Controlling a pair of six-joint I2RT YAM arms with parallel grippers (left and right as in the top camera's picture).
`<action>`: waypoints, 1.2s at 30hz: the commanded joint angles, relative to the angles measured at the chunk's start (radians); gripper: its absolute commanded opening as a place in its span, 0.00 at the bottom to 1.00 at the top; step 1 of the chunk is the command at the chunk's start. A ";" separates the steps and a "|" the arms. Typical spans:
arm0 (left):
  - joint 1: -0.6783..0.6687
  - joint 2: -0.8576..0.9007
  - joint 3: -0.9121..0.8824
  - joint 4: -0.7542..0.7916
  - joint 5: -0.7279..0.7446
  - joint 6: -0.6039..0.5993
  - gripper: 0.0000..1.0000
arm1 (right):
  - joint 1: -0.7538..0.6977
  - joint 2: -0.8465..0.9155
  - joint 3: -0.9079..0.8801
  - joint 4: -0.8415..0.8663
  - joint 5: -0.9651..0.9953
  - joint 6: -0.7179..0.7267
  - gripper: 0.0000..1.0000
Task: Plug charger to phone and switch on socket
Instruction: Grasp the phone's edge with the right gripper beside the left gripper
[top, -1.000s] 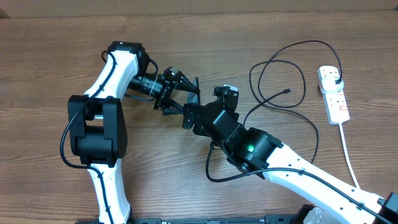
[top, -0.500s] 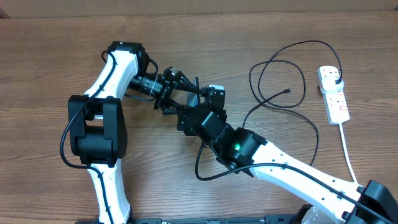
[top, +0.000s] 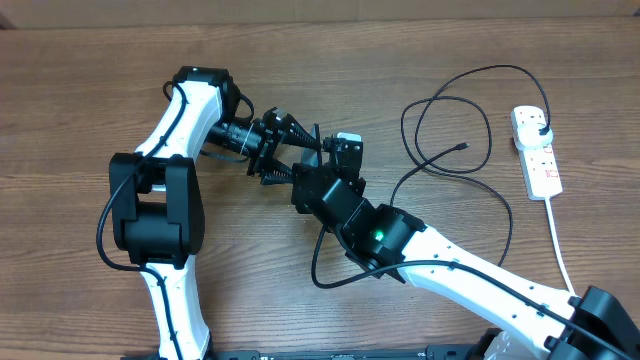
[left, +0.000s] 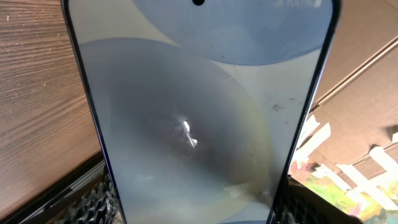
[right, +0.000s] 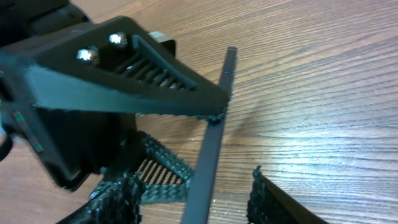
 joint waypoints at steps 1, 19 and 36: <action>-0.002 0.001 0.028 -0.002 0.049 0.018 0.72 | 0.005 0.023 0.016 0.011 0.047 -0.009 0.57; -0.002 0.001 0.028 -0.002 0.049 0.018 0.73 | 0.032 0.048 0.016 0.071 0.106 -0.009 0.41; -0.002 0.001 0.028 -0.002 0.049 0.018 0.73 | 0.032 0.049 0.016 0.037 0.106 0.003 0.25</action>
